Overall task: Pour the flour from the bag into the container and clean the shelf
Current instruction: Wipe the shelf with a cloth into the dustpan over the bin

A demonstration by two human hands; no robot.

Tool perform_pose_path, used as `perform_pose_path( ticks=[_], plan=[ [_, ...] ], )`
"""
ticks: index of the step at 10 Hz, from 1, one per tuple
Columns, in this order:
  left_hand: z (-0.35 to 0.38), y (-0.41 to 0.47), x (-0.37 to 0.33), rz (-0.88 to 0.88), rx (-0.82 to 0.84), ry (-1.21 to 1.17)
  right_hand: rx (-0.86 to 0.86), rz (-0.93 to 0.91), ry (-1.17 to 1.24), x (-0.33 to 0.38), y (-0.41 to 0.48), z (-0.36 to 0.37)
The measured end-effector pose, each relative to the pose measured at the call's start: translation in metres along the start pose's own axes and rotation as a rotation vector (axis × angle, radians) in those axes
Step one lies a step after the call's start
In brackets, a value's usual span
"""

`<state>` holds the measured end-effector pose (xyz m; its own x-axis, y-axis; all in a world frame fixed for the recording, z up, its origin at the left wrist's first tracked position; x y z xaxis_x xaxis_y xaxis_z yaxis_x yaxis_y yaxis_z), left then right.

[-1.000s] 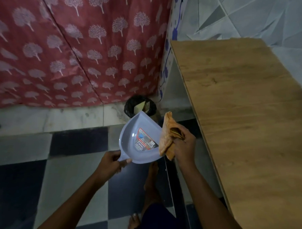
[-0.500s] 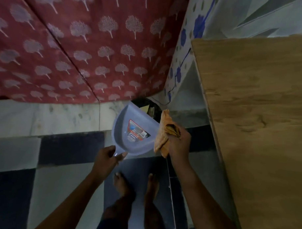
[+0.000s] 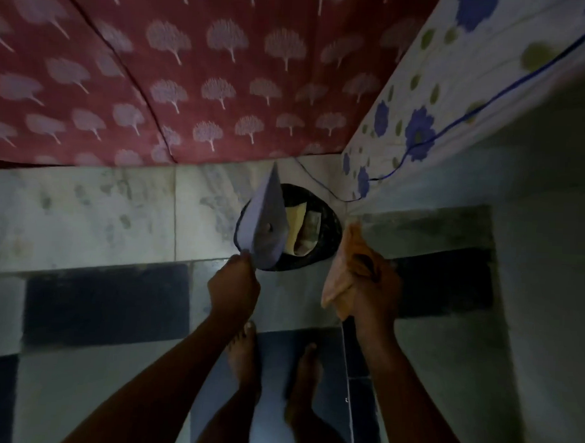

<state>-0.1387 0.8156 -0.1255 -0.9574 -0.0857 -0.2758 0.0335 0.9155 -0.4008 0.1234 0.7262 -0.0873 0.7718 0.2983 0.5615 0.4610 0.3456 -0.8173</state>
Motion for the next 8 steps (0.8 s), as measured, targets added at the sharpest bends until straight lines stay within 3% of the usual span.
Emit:
perform_pose_path(
  ticks=[1, 3, 6, 8],
  plan=[
    [0.027, 0.028, -0.003, 0.019, 0.086, 0.115, 0.123, -0.379, -0.903, 0.021, -0.009, 0.041],
    [0.041, 0.039, 0.004, -0.007, 0.123, 0.184, 0.251, -0.222, -0.670, -0.006, 0.029, 0.065],
    [0.032, 0.047, -0.001, 0.066, 0.096, 0.369, 0.364, -0.302, -0.771, 0.006, 0.032, 0.085],
    [0.027, 0.056, 0.006, 0.041, 0.049, 0.305, 0.308, -0.280, -0.714, 0.001, 0.039, 0.063]
  ],
)
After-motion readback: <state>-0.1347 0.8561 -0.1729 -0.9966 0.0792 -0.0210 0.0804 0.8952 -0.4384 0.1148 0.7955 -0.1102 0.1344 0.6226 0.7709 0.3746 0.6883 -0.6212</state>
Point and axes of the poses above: each hand's wrist, its own y-axis towards the middle knuckle, its own z-axis out of the palm, x = y × z, the point moved 10 cm from there along y, towards the middle knuckle, and after that the axes turned 2 degrees about y, right-handed, at the moved point
